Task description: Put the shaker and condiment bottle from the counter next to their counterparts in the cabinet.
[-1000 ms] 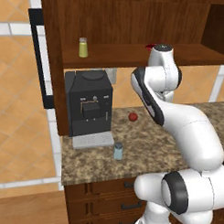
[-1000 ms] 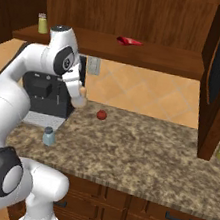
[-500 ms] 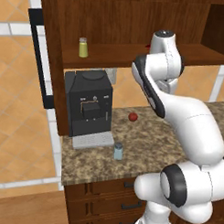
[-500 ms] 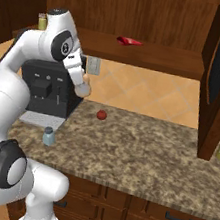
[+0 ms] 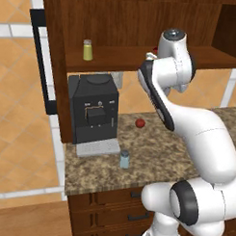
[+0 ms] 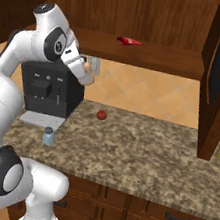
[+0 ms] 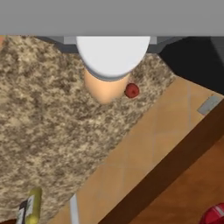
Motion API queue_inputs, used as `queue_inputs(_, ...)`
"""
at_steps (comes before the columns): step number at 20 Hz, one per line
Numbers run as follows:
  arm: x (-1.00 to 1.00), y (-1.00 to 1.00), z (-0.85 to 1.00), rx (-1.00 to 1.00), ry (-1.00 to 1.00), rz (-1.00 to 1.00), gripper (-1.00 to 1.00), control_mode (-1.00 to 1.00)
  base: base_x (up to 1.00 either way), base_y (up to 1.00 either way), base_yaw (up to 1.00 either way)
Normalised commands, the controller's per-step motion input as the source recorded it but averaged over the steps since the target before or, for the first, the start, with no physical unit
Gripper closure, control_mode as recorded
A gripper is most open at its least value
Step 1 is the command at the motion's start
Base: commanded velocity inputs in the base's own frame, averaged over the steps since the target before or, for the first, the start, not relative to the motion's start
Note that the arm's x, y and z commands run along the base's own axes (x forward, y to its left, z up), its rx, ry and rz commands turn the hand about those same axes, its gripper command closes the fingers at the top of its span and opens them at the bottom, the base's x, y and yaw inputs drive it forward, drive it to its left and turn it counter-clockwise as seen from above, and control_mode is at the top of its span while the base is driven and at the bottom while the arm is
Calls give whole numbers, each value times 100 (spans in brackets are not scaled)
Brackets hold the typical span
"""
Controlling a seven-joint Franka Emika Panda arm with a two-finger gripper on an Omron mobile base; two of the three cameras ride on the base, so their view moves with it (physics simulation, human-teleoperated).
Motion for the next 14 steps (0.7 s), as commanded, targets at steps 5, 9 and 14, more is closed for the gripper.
queue_inputs(5,0,0,11,-5,-12,9,100,-100,0,0,0)
queue_inputs(9,0,0,46,0,0,10,100,-100,0,0,0)
queue_inputs(14,0,0,58,-4,0,8,100,-100,0,0,0)
